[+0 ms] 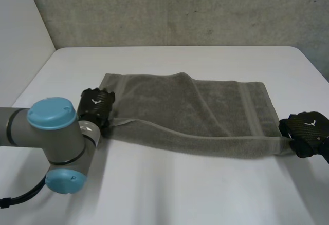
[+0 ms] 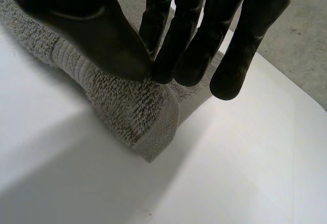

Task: Fold the laundry

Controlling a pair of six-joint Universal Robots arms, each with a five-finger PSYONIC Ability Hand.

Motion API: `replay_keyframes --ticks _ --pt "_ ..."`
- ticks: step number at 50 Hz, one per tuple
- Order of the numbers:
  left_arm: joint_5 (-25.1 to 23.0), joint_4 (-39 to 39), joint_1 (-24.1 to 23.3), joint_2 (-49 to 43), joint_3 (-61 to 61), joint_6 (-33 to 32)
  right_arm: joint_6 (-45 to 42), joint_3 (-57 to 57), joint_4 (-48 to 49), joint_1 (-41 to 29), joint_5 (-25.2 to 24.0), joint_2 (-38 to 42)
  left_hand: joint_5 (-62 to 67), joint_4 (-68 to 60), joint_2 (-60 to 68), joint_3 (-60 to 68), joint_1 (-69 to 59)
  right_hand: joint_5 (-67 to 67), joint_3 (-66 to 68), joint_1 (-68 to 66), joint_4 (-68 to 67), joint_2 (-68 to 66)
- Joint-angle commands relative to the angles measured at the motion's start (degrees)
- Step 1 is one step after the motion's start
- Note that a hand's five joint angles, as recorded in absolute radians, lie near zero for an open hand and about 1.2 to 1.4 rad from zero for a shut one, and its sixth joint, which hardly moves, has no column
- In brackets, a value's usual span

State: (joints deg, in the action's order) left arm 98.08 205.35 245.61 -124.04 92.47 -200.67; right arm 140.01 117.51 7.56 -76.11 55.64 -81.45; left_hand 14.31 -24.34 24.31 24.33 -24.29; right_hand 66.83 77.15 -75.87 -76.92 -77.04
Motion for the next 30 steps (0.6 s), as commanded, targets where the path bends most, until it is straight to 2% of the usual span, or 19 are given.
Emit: replay_keyframes --ticks 1,8,12,14,15,17,19,21,23,30 --pt "0.44 0.14 2.60 5.12 4.56 -3.41 0.00 0.00 -0.09 0.00 0.08 -0.03 3.74 -3.71 3.74 3.72 -3.75 3.17 2.85 -4.13 -3.08 -2.96" --pt "0.27 0.22 3.38 8.28 8.86 -6.22 0.09 0.00 -0.09 0.09 0.17 -0.12 4.07 -4.04 4.07 4.05 -4.08 3.17 2.85 -4.13 -3.08 -2.96" --pt "0.00 0.14 4.53 8.37 10.10 -7.28 0.09 0.26 -0.09 0.09 0.00 -0.20 8.95 -8.92 8.95 8.93 -8.97 3.17 2.85 -4.13 -3.08 -2.96" --pt "-0.26 0.22 5.49 8.29 11.23 -8.15 0.09 0.26 -0.09 0.00 0.00 -0.20 24.00 -23.97 24.00 23.98 -24.01 3.17 2.85 -4.13 -3.08 -2.96" --pt "-0.26 0.22 5.50 8.29 11.24 -8.16 0.09 0.35 -0.09 0.00 -0.09 -0.20 24.09 -24.06 24.09 24.07 -24.10 3.17 2.85 -4.13 -3.08 -2.96" --pt "-1.05 0.22 5.93 8.29 12.11 -8.16 0.09 0.44 -0.09 0.00 -0.09 -0.20 37.65 -37.62 37.65 37.63 -37.66 3.17 2.85 -4.13 -3.08 -2.96" --pt "-1.76 0.22 6.11 8.37 12.64 -8.25 0.09 0.53 -0.09 -0.09 -0.18 -0.20 40.91 -40.88 40.91 40.89 -40.93 3.17 2.85 -4.13 -3.08 -2.96" --pt "-3.86 0.14 6.72 9.33 14.13 -8.33 0.09 0.53 -0.09 -0.09 -0.18 -0.29 51.79 -51.76 51.79 51.77 -51.80 3.17 2.85 -4.13 -3.08 -2.96" --pt "-4.91 0.05 6.99 10.38 14.84 -8.42 0.09 0.53 -0.17 0.00 -0.27 -0.56 55.66 -55.63 55.65 55.64 -55.67 3.17 2.85 -4.13 -3.08 -2.96" --pt "-8.69 -0.22 10.41 15.92 19.49 -8.51 0.00 -0.09 -2.01 0.00 0.17 -3.62 55.69 -55.66 55.69 55.67 -55.71 3.17 2.85 -4.13 -3.08 -2.96"
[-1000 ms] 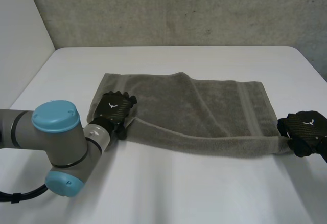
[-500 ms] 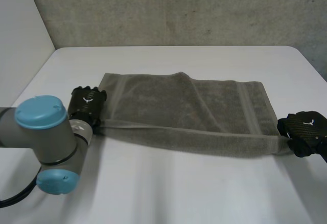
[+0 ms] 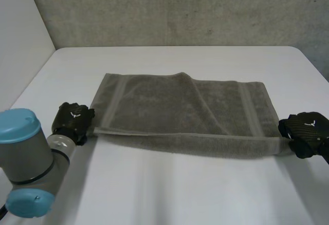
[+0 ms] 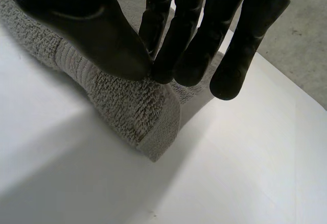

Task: Fold the laundry

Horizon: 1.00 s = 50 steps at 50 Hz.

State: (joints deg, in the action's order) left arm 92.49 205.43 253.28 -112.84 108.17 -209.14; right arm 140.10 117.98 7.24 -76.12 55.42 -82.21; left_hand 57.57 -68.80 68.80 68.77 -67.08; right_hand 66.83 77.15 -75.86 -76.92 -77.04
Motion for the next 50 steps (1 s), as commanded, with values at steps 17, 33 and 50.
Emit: replay_keyframes --ticks 17,33,50 --pt "-16.02 -10.30 12.58 30.37 16.46 -12.25 -18.09 -7.24 -32.08 3.60 -3.12 -14.82 12.43 -11.20 11.20 11.23 -12.92 3.17 2.85 -4.14 -3.08 -2.96" --pt "-24.02 -27.10 19.00 43.14 16.64 -12.51 -29.27 -14.26 -48.72 5.63 -4.70 -17.64 12.43 -11.20 11.20 11.23 -12.92 3.17 2.85 -4.14 -3.08 -2.96" --pt "-18.96 -12.34 8.92 3.02 -6.35 -11.29 -14.00 -31.65 -33.01 -8.76 5.10 8.87 12.43 -11.20 11.20 11.23 -12.92 3.17 2.85 -4.14 -3.08 -2.96"
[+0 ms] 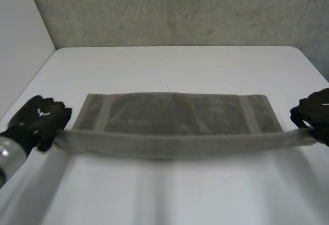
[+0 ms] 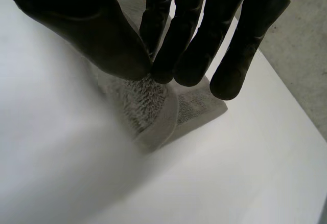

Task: Fold the laundry

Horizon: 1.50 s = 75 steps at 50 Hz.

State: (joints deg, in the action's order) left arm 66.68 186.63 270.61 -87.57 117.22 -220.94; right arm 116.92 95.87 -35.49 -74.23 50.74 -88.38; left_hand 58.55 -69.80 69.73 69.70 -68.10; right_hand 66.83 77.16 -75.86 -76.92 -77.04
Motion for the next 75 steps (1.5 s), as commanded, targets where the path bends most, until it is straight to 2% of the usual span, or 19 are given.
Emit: replay_keyframes --ticks 1,5,12,16,38,39,40,41,42,44,50,55,56,58,60,62,64,66,75 --pt "6.89 6.47 -8.44 -22.29 -15.44 0.52 10.85 -12.17 12.53 -13.37 12.69 18.12 11.45 -10.20 10.27 10.30 -11.90 3.17 2.84 -4.14 -3.08 -2.96" --pt "13.64 6.82 -10.28 -33.50 -27.62 1.30 12.97 -16.92 18.15 -16.46 16.39 23.84 11.45 -10.20 10.27 10.30 -11.90 3.17 2.84 -4.14 -3.08 -2.96" --pt "15.41 6.91 -12.12 -44.06 -40.63 3.58 20.01 -26.26 28.46 -19.37 18.87 33.88 11.45 -10.20 10.27 10.30 -11.90 3.17 2.84 -4.14 -3.08 -2.96" --pt "16.20 6.82 -12.48 -49.69 -48.64 4.38 22.47 -32.75 32.76 -21.39 23.25 39.23 11.45 -10.20 10.27 10.30 -11.90 3.17 2.84 -4.14 -3.08 -2.96" --pt "18.05 6.73 -13.10 -59.82 -62.20 4.38 22.03 -48.94 33.21 -25.88 28.35 53.04 11.45 -10.20 10.27 10.30 -11.90 3.17 2.84 -4.14 -3.08 -2.96" --pt "17.96 6.64 -13.18 -59.82 -61.85 4.38 22.03 -48.94 33.21 -25.88 28.36 53.04 -14.00 15.26 -15.19 -15.16 13.56 3.17 2.84 -4.14 -3.08 -2.96" --pt "18.05 6.64 -13.36 -59.73 -61.41 4.12 21.86 -48.85 33.21 -26.23 29.32 53.22 -53.56 54.81 -54.74 -54.71 53.12 -26.58 -26.91 25.61 26.67 26.79" --pt "18.05 6.64 -13.36 -59.73 -61.41 4.12 21.85 -48.85 33.21 -26.23 29.33 53.22 -53.95 55.21 -55.14 -55.11 53.51 -26.88 -27.21 25.91 26.96 27.09" --pt "18.05 6.64 -13.79 -59.64 -61.14 3.94 21.59 -48.85 33.21 -26.40 30.54 53.39 -57.62 58.88 -58.80 -58.78 57.18 -62.19 -62.51 61.21 62.27 62.40" --pt "18.14 6.82 -14.41 -59.29 -60.97 4.03 20.89 -49.02 33.12 -26.58 32.12 53.57 -58.32 59.58 -59.51 -59.48 57.88 -66.83 -67.16 65.86 66.92 67.04" --pt "18.23 6.20 -14.68 -57.54 -60.79 4.29 19.48 -48.94 32.77 -28.16 35.83 52.17 -58.33 59.59 -59.51 -59.49 57.89 -66.83 -67.16 65.86 66.92 67.04" --pt "18.14 5.76 -14.68 -49.71 -56.04 5.26 21.40 -44.30 32.94 -29.13 36.36 42.18 -58.33 59.59 -59.51 -59.49 57.89 -66.83 -67.16 65.86 66.92 67.04" --pt "18.14 5.76 -14.68 -46.93 -54.04 6.48 23.59 -41.76 32.86 -29.04 36.10 37.80 -58.33 59.59 -59.51 -59.49 57.89 -66.83 -67.16 65.86 66.92 67.04" --pt "18.14 5.76 -14.59 -43.73 -51.65 8.34 23.61 -41.73 32.86 -29.04 36.09 37.75 -58.33 59.59 -59.51 -59.49 57.89 -66.83 -67.16 65.86 66.92 67.04" --pt "18.05 5.76 -14.41 -39.52 -48.40 11.41 28.07 -35.09 32.33 -28.52 35.13 29.88 -58.33 59.59 -59.51 -59.49 57.89 -66.83 -67.16 65.86 66.92 67.04" --pt "17.79 5.94 -13.71 -31.12 -41.05 19.90 29.57 -31.05 31.55 -28.25 34.17 26.19 -58.33 59.59 -59.51 -59.49 57.89 -66.83 -67.16 65.86 66.92 67.04" --pt "17.53 6.03 -13.54 -28.82 -38.75 22.55 29.59 -31.01 31.54 -28.25 34.16 26.15 -58.33 59.59 -59.51 -59.49 57.89 -66.83 -67.16 65.86 66.92 67.04" --pt "17.35 6.11 -12.75 -23.80 -33.30 27.92 30.47 -21.30 29.35 -28.16 31.45 19.41 -58.33 59.59 -59.51 -59.49 57.89 -66.83 -67.16 65.86 66.92 67.04" --pt "17.08 6.90 -11.60 -16.84 -22.04 35.05 30.47 -9.48 28.90 -25.09 28.89 17.10 -58.33 59.59 -59.51 -59.49 57.89 -60.19 -60.51 59.21 60.27 60.40"
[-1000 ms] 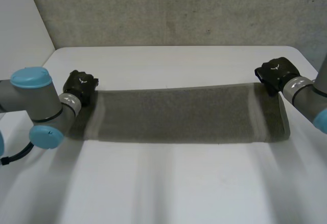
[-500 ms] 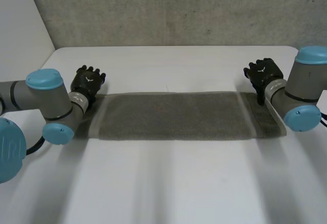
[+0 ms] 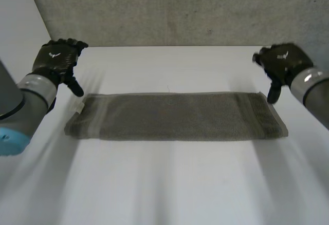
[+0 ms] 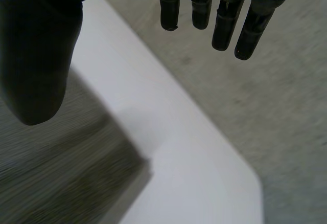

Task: Fold the laundry

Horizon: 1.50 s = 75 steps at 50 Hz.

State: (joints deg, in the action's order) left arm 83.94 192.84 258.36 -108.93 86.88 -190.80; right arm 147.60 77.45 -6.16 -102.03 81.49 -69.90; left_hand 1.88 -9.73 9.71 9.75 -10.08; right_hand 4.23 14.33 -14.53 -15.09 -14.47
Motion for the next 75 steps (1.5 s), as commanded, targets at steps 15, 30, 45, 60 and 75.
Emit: replay_keyframes --ticks 15,30,45,60,75 --pt "-0.09 5.62 0.57 4.60 13.31 4.91 -0.82 17.91 11.15 9.30 -6.60 5.82 -1.67 -0.49 0.51 0.47 -0.13 7.59 7.49 -7.29 -6.73 -7.34" --pt "-0.09 7.64 0.74 4.52 14.46 4.91 -1.17 12.64 13.45 14.47 -4.85 11.72 -1.67 -0.49 0.51 0.47 -0.13 65.77 65.67 -65.47 -64.91 -65.53" --pt "-0.09 9.13 0.74 4.60 16.13 4.73 -10.32 12.19 12.57 22.75 -3.16 11.20 -1.67 -0.49 0.51 0.47 -0.13 59.33 59.24 -59.04 -58.48 -59.09" --pt "-0.09 10.54 0.30 4.60 17.01 4.64 0.85 18.35 14.07 19.23 -24.89 6.89 -1.67 -0.49 0.51 0.47 -0.13 13.18 13.08 -12.88 -12.32 -12.93" --pt "-0.09 11.42 0.22 4.43 17.53 4.56 0.76 16.42 14.24 19.06 -24.27 11.72 -1.67 -0.49 0.51 0.47 -0.13 26.11 26.01 -25.82 -25.25 -25.87"
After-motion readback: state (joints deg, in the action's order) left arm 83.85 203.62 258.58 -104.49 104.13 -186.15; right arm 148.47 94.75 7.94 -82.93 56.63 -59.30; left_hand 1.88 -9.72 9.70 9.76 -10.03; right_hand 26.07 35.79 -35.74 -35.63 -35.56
